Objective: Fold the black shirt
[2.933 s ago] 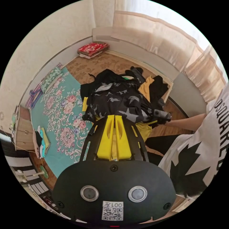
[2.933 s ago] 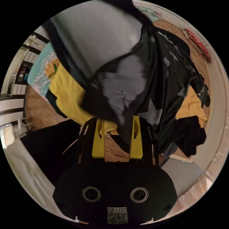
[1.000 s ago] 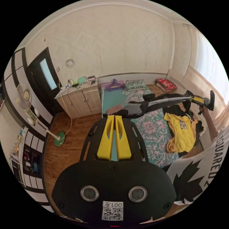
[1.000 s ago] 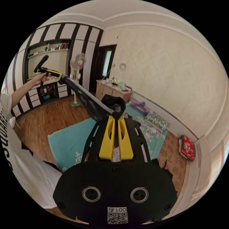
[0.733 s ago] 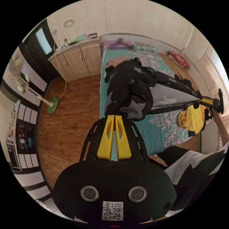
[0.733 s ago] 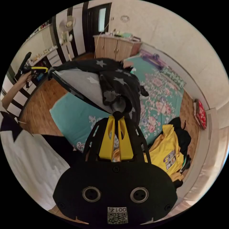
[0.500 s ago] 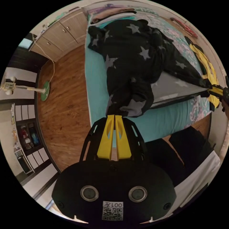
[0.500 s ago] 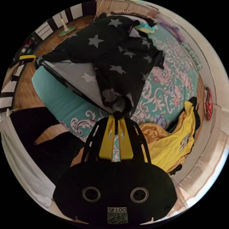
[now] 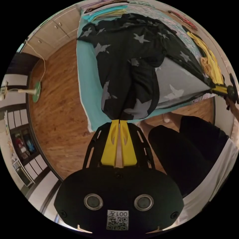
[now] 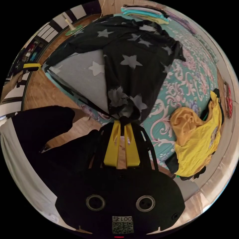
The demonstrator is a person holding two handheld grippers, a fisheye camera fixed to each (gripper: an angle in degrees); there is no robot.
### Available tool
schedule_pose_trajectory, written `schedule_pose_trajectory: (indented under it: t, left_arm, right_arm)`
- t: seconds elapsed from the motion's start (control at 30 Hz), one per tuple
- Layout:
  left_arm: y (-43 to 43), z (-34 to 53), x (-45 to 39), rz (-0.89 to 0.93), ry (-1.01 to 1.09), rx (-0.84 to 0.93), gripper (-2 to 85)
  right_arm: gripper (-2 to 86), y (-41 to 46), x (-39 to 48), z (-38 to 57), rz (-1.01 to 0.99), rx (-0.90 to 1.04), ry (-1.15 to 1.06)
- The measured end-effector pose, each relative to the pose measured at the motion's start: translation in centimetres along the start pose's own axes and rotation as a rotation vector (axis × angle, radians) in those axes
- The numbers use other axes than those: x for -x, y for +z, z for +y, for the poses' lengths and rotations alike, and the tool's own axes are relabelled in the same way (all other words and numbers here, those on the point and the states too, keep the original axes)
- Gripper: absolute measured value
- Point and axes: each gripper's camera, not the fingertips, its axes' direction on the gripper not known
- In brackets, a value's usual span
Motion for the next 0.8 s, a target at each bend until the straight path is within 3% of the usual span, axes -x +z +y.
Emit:
schedule_pose_trajectory:
  t: [0.13,0.23,0.43,0.5,0.57,0.67,0.8]
  left_arm:
    - [2.3,-1.8,0.8,0.030,-0.139,0.125,-0.8]
    - [2.1,-2.3,0.5,0.061,-0.203,0.116,0.0]
    - [0.7,-12.9,-2.9,-0.070,0.092,-0.128,5.2]
    - [1.8,-16.4,-2.7,0.004,0.146,-0.167,5.8]
    - [4.5,-20.1,-2.2,0.079,0.185,-0.092,4.3]
    - [5.3,-22.1,-2.3,0.027,0.200,-0.083,0.7]
    - [3.9,-22.6,-2.7,0.071,0.225,-0.146,-0.7]
  right_arm:
    - [2.1,2.6,2.6,-1.3,-0.100,0.107,-0.100]
    - [3.4,2.4,4.0,-1.6,-0.107,0.118,-0.137]
    - [11.1,2.5,5.1,-8.5,-0.050,-0.065,-0.112]
    - [11.8,4.9,5.7,-11.3,-0.066,-0.038,-0.092]
    - [10.8,7.4,7.0,-13.2,0.022,-0.018,-0.069]
    - [4.4,7.2,8.8,-12.9,0.101,-0.093,0.014]
    - [2.7,6.6,10.3,-12.5,0.010,-0.117,0.042]
